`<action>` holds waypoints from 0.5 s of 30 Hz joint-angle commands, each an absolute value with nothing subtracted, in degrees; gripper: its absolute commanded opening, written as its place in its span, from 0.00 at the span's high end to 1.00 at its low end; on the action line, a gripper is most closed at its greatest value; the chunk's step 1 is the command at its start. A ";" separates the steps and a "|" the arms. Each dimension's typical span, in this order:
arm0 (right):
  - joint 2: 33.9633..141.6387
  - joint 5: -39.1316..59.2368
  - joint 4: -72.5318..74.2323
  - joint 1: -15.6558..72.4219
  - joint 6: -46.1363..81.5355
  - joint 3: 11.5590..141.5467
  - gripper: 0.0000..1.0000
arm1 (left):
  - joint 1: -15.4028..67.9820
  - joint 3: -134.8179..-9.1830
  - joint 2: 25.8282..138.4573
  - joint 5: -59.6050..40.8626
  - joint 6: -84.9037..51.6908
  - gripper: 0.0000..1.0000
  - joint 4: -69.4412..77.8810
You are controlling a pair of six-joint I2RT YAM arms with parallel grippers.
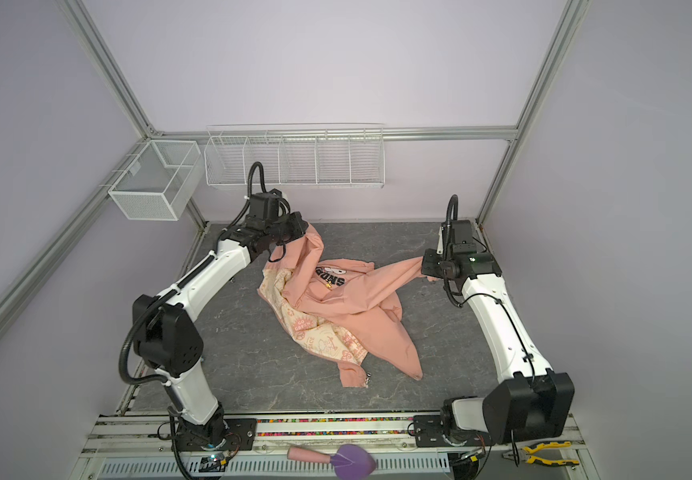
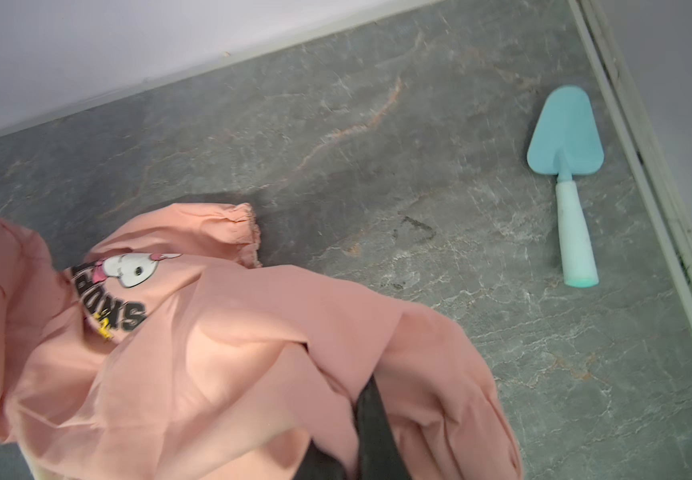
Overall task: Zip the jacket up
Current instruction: 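Lower the spread jacket onto the table with both grippers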
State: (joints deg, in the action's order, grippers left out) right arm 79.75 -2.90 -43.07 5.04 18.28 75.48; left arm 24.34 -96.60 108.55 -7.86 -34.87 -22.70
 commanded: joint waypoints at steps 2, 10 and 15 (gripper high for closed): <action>84.91 2.68 -41.93 -1.24 21.45 74.71 0.93 | 24.19 -102.64 117.07 -5.48 -39.17 1.00 -25.95; 92.27 6.07 -40.91 -9.73 24.32 76.71 0.93 | 25.01 -104.06 117.75 -5.19 -38.88 0.70 -25.13; 94.22 8.52 -40.22 -10.20 24.61 78.05 0.80 | 24.92 -96.12 108.96 -2.23 -37.51 0.49 -24.96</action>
State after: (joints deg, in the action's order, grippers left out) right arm 93.91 5.91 -41.76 -10.11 23.94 76.29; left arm 24.82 -99.15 116.07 -4.93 -38.46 -25.21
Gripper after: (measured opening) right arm 0.164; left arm 0.489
